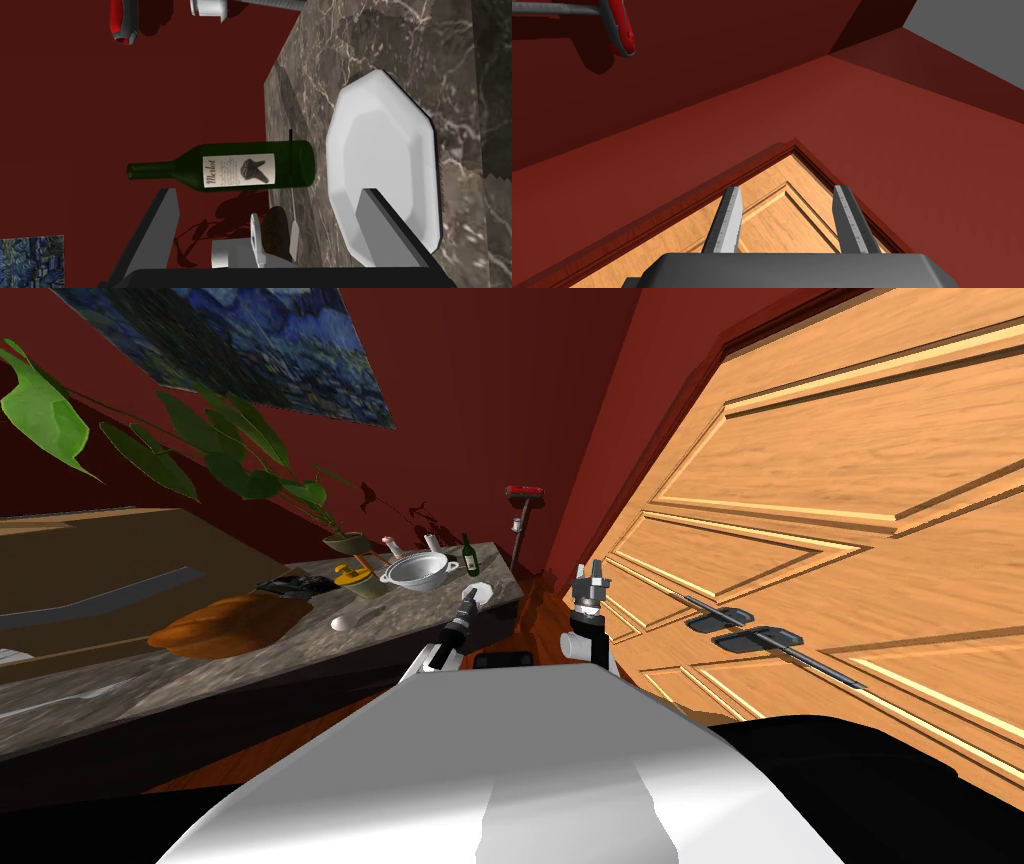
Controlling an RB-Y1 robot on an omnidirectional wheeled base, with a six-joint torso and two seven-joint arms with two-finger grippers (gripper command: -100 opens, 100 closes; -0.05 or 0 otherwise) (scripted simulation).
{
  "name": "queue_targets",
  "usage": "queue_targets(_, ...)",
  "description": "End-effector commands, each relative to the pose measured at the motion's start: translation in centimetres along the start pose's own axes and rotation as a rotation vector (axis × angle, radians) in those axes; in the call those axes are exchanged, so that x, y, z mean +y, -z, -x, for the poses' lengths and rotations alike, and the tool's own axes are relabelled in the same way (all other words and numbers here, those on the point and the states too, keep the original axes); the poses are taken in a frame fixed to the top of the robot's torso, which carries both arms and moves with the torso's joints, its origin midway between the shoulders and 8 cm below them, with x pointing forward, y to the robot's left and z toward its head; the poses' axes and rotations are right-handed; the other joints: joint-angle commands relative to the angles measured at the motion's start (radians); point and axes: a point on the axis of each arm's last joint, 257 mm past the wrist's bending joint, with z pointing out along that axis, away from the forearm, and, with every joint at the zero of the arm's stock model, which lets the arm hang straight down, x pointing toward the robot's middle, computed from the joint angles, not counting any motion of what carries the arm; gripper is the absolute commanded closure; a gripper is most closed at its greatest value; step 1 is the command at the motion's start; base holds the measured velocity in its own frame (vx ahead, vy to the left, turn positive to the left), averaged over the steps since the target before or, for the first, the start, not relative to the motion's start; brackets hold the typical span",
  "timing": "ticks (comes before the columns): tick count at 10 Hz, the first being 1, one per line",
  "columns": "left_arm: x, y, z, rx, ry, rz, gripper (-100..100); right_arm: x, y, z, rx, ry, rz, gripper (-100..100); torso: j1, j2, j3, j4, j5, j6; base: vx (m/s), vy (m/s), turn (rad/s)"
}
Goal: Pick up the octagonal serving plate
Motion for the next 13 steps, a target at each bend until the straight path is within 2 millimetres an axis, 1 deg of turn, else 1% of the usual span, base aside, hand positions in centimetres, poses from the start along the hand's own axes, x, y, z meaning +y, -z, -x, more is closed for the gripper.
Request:
queue_targets(1, 2.0, -0.1, -1.2, -0.001, 0.008, 0.056, -100, 0.0, 0.0, 0.0, 0.0, 0.0, 0.0, 0, 0.0, 0.0, 0.0, 0.0, 0.0, 0.0, 0.015, 0.061, 0.044)
queue_targets(4, 4.9, -0.2, -3.0, -0.002, 0.02, 0.147, -100, 0.0, 0.0, 0.0, 0.0, 0.0, 0.0, 0, 0.001, 0.0, 0.0, 0.0, 0.0, 0.0, 0.015, 0.065, 0.04)
queue_targets(5, 5.0, -0.1, -2.9, -0.006, 0.019, 0.153, -100, 0.0, 0.0, 0.0, 0.0, 0.0, 0.0, 0, 0.001, 0.0, 0.0, 0.0, 0.0, 0.0, 0.016, 0.04, 0.012)
queue_targets(7, 6.8, -0.1, -4.2, -0.009, 0.027, 0.211, -100, 0.0, 0.0, 0.0, 0.0, 0.0, 0.0, 0, -0.001, 0.0, 0.0, 0.0, 0.0, 0.0, 0.02, 0.043, 0.037)
queue_targets(8, 6.9, 0.0, -4.1, -0.011, 0.027, 0.215, -100, 0.0, 0.0, 0.0, 0.0, 0.0, 0.0, 0, -0.001, 0.0, 0.0, 0.0, 0.0, 0.0, 0.014, 0.038, 0.011)
queue_targets(11, 9.1, 0.1, -6.1, -0.024, 0.046, 0.294, -100, 0.0, 0.0, 0.0, 0.0, 0.0, 0.0, 0, 0.0, 0.001, 0.0, 0.0, 0.0, 0.0, 0.015, 0.052, 0.036)
queue_targets(13, 10.0, 0.1, -7.6, -0.033, 0.068, 0.332, -100, 0.0, 0.0, 0.0, 0.0, 0.0, 0.0, 0, 0.0, 0.0, 0.0, 0.0, 0.0, 0.0, 0.022, 0.054, 0.039)
